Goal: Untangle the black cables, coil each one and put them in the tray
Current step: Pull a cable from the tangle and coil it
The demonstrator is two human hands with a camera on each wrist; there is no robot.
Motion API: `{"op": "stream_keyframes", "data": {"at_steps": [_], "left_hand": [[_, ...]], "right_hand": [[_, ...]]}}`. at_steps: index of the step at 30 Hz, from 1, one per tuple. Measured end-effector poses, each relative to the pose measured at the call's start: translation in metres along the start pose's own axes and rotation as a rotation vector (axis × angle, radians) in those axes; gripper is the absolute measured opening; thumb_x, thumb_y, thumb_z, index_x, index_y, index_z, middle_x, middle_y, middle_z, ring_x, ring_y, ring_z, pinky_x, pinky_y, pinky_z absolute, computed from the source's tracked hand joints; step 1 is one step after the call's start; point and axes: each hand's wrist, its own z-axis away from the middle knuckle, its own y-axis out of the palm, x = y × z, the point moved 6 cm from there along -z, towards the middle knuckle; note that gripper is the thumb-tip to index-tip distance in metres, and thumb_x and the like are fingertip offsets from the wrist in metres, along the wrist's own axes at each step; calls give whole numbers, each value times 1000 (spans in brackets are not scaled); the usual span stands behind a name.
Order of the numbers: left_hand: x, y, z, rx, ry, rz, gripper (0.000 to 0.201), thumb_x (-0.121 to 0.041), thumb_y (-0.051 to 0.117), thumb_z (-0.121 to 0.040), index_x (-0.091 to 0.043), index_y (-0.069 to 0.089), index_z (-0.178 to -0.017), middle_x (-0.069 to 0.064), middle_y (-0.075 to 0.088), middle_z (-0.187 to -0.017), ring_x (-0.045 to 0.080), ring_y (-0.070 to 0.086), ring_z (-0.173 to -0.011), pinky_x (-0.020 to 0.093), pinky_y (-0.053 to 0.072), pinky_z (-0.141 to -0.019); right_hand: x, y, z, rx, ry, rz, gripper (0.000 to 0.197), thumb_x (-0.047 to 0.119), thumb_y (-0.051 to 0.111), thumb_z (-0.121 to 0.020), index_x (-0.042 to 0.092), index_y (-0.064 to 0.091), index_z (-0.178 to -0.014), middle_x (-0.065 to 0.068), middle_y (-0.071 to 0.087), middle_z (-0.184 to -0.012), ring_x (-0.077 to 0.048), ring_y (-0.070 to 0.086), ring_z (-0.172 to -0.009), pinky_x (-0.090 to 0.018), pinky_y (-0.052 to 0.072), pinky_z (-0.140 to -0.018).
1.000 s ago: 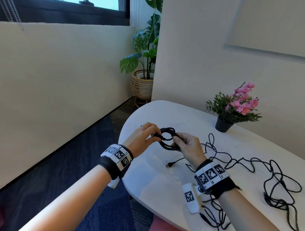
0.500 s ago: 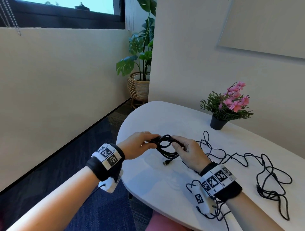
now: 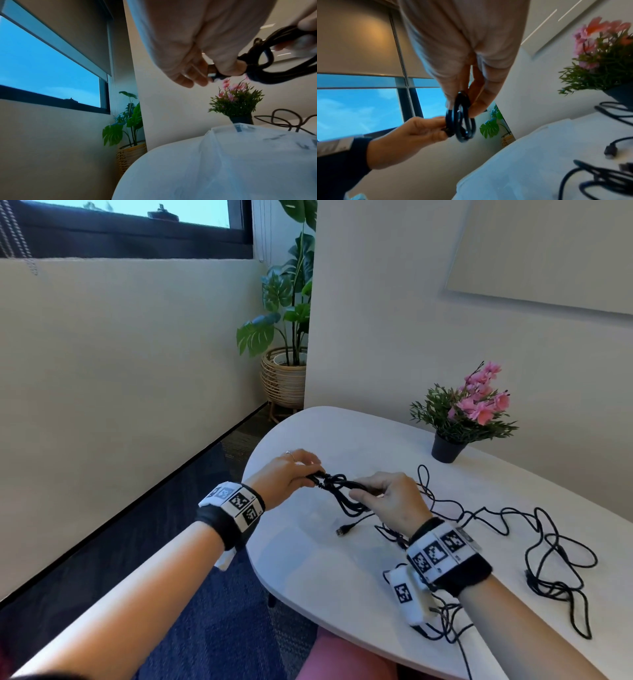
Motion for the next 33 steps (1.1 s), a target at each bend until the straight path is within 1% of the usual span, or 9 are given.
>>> {"op": "stream_keyframes", "data": {"at_steps": [2, 6, 9, 13, 20, 23, 26, 29, 33], "left_hand": [[11, 5, -10, -6, -102, -10, 27, -8, 60, -90, -10, 67, -116, 7, 58, -116, 22, 53, -107, 24, 40, -97], [29, 17, -15, 57, -261, -15, 28, -8, 62, -88, -10, 68, -115, 9, 61, -109, 24, 57, -104, 30, 43, -96], [34, 22, -10, 87, -312, -20, 28, -13, 63, -89, -15, 68, -116, 8, 63, -107, 24, 57, -102, 28, 42, -93], [38, 27, -2, 94, -363, 5, 30, -23, 64, -89, -22, 66, -119, 3, 63, -100, 19, 56, -96, 18, 37, -82], [35, 40, 6, 216, -434, -120, 30, -41, 67, -84, -29, 70, -111, 0, 67, -90, 18, 61, -86, 26, 46, -75], [28, 43, -1, 294, -370, -400, 31, -55, 58, -84, -33, 72, -101, -3, 67, -89, 18, 59, -83, 27, 34, -72], [20, 60, -4, 391, -379, -478, 34, -53, 58, -84, -22, 73, -85, 1, 68, -84, 19, 57, -75, 27, 33, -72], [16, 71, -6, 408, -342, -568, 32, -48, 51, -88, -19, 62, -80, 5, 69, -96, 23, 62, -91, 31, 34, -80], [17, 65, 0, 400, -309, -450, 35, -38, 42, -97, -14, 68, -94, 6, 68, -99, 22, 60, -92, 31, 41, -77]], "right_hand": [[-12, 12, -11, -33, 81, -28, 17, 16, 75, -78, 19, 76, -95, 6, 69, -77, -2, 62, -71, -11, 47, -67], [-46, 38, -18, -65, 269, -256, 18, 7, 77, -74, 15, 76, -91, 1, 72, -78, -16, 70, -74, -34, 59, -77], [-62, 47, -17, -86, 347, -376, 20, 1, 75, -75, 3, 74, -95, -2, 70, -77, -14, 67, -69, -22, 58, -63], [-67, 50, -20, -99, 374, -457, 16, 1, 76, -75, 15, 75, -81, -3, 71, -73, -15, 67, -66, -22, 57, -60], [-71, 56, -29, -117, 342, -322, 12, 7, 79, -73, 17, 77, -79, -7, 73, -72, -22, 70, -70, -32, 59, -69], [-66, 54, -29, -131, 265, -162, 13, 12, 78, -74, 12, 77, -87, -5, 73, -76, -17, 70, -72, -27, 58, -72], [-48, 68, -27, -10, 105, -17, 8, 14, 77, -74, 8, 77, -80, -11, 70, -73, -22, 67, -68, -30, 54, -68], [-32, 91, -20, 132, -31, 172, 21, 21, 71, -80, 1, 74, -73, -19, 61, -69, -30, 59, -68, -32, 42, -63], [-36, 89, -16, 244, -91, 269, 24, 20, 57, -93, 3, 72, -100, -22, 62, -87, -32, 60, -81, -27, 38, -68]]}}
